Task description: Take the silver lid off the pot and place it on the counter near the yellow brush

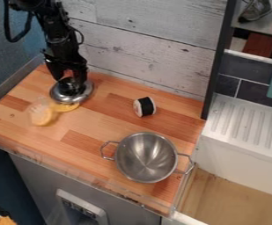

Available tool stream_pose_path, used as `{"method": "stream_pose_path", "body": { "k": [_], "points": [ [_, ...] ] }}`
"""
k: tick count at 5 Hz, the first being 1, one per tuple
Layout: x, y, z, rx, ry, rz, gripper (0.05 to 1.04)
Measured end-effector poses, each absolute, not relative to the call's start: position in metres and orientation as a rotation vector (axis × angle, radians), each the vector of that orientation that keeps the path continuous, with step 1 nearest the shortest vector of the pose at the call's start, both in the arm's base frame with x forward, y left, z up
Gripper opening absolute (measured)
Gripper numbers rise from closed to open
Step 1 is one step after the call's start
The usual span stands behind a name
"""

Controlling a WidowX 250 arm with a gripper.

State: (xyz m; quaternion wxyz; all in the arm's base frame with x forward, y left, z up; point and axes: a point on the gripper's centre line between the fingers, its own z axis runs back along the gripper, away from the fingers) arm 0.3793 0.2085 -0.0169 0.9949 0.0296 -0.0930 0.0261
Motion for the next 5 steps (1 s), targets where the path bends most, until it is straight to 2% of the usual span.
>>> {"method": "stream_pose_path", "body": {
  "k": [1, 3, 4, 5],
  "points": [
    [0.378, 0.205, 0.011, 0.099, -0.243, 0.053, 1.001],
    [0.373, 0.199, 0.038, 0.144, -0.321, 0.052, 1.001],
    [0.374, 0.188, 0.040, 0.178, -0.306, 0.063, 1.001],
    [0.374, 0.187, 0.040, 0.178, -0.306, 0.066, 1.001]
  ]
}}
